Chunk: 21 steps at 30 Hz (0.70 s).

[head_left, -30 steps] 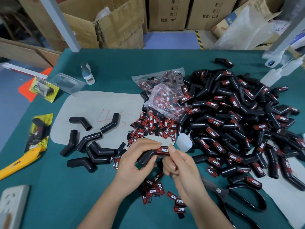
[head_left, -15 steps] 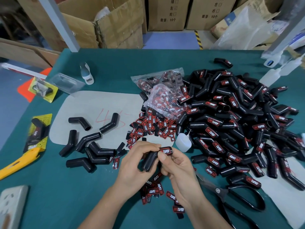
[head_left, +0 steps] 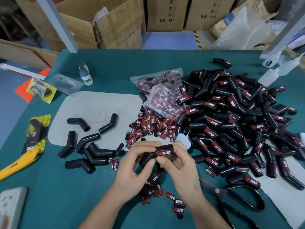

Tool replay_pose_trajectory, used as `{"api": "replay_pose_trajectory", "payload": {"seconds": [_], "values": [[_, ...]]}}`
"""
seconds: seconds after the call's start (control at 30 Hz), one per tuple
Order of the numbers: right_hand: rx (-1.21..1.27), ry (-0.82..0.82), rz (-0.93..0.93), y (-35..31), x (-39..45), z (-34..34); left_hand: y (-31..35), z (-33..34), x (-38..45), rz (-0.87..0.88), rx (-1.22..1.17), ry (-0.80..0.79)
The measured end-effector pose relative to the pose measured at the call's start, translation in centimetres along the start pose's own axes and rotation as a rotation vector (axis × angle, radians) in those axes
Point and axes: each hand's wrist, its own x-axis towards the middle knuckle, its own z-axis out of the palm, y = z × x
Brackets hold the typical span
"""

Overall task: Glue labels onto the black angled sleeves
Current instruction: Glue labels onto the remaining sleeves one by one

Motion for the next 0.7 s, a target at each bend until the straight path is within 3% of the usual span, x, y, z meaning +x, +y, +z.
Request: {"api": "replay_pose_trajectory", "payload": {"seconds": [0.27, 0.57, 0.7], "values": [[0.011, -0.002, 0.064, 1.3, -0.2, 0.2, 0.1, 0.3, -0.2, 0.075, 0.134, 0.060], [0.016, 0.038, 0.051, 1.4, 0.0, -0.1, 0.1, 0.0, -0.1, 0.045, 0.043, 0.024], [-0.014, 0.033, 0.041, 1.0, -0.1, 0.1, 0.4, 0.1, 0.1, -0.014, -0.029, 0.081]]}}
